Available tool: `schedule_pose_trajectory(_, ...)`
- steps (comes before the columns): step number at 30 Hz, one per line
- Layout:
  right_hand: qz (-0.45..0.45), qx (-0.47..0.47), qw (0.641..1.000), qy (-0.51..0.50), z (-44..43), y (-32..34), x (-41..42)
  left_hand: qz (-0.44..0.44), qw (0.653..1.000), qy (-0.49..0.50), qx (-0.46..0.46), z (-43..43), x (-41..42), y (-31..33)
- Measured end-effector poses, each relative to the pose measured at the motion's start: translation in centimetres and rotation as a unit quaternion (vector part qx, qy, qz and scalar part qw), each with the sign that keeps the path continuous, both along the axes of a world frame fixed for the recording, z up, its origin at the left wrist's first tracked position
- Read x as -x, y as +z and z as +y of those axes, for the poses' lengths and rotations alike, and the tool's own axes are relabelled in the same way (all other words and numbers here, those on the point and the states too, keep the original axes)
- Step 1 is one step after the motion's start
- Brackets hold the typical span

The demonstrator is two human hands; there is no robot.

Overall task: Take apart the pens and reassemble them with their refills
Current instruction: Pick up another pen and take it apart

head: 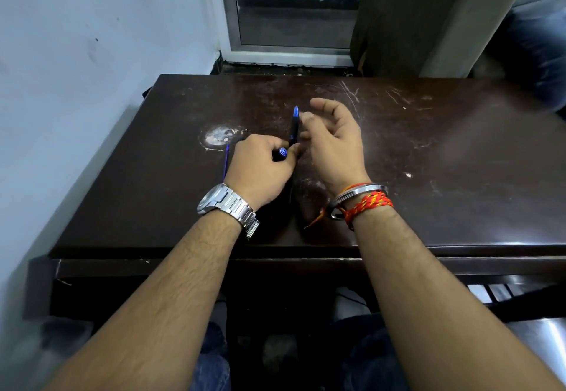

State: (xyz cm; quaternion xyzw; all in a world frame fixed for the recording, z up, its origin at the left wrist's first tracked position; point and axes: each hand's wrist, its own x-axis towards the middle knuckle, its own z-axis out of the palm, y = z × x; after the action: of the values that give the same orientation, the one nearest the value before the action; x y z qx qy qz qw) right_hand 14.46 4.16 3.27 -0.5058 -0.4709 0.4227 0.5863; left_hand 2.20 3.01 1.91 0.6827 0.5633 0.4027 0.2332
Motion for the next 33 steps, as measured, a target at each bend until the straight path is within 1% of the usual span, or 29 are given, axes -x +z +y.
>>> schedule_pose_trajectory(1, -0.020, 0.005, 1.000, -0.005, 0.02, -0.13, -0.09, 0.004, 1.000, 0.003, 0.001, -0.01, 0.03, -0.03)
schedule_pose_trajectory(3, -0.106, 0.017, 0.994, -0.015, -0.03, -0.47, -0.30, 0.004, 1.000, 0.011, 0.002, 0.09, 0.09, -0.09)
schedule_pose_trajectory(4, -0.124, 0.021, 0.992, -0.011, -0.05, -0.61, -0.31, 0.003, 1.000, 0.014, 0.003, 0.19, 0.10, -0.15)
schedule_pose_trajectory(7, -0.101, 0.022, 0.995, 0.007, 0.23, -0.85, -0.17, 0.001, 0.999, 0.026, 0.020, 0.40, 0.16, -0.35)
schedule_pose_trajectory(10, -0.122, 0.017, 0.992, -0.023, 0.52, -0.96, -0.33, 0.035, 0.997, 0.044, 0.048, 0.26, 0.20, -0.31)
schedule_pose_trajectory(12, -0.128, 0.022, 0.990, -0.048, 0.57, -0.92, -0.57, 0.055, 0.991, 0.073, 0.096, 0.23, 0.13, -0.15)
schedule_pose_trajectory(15, -0.133, 0.027, 0.988, -0.066, 0.58, -0.78, -0.77, 0.044, 0.976, 0.107, 0.185, 0.20, -0.10, 0.36)
schedule_pose_trajectory(18, -0.137, 0.027, 0.988, -0.072, 0.59, -0.79, -0.72, 0.043, 0.967, 0.093, 0.233, 0.29, -0.17, 0.63)
schedule_pose_trajectory(20, -0.138, 0.031, 0.988, -0.068, 0.59, -0.81, -0.66, 0.059, 0.963, 0.080, 0.249, 0.29, -0.33, 0.54)
schedule_pose_trajectory(22, -0.140, 0.033, 0.987, -0.068, 0.62, -0.79, -0.63, 0.089, 0.967, 0.059, 0.231, 0.21, -0.50, 0.32)
schedule_pose_trajectory(24, -0.143, 0.033, 0.986, -0.074, 0.65, -0.78, -0.64, 0.132, 0.971, 0.016, 0.201, -0.03, -0.59, 0.20)
schedule_pose_trajectory(27, -0.150, 0.034, 0.985, -0.079, 0.60, -0.79, -0.69, 0.181, 0.965, -0.044, 0.184, -0.23, -0.46, 0.15)
schedule_pose_trajectory(30, -0.155, 0.033, 0.984, -0.081, 0.58, -0.75, -0.75, 0.195, 0.966, -0.059, 0.160, -0.22, -0.39, -0.01)
schedule_pose_trajectory(33, -0.158, 0.031, 0.984, -0.080, 0.61, -0.82, -0.80, 0.173, 0.974, -0.040, 0.143, -0.07, -0.18, -0.26)
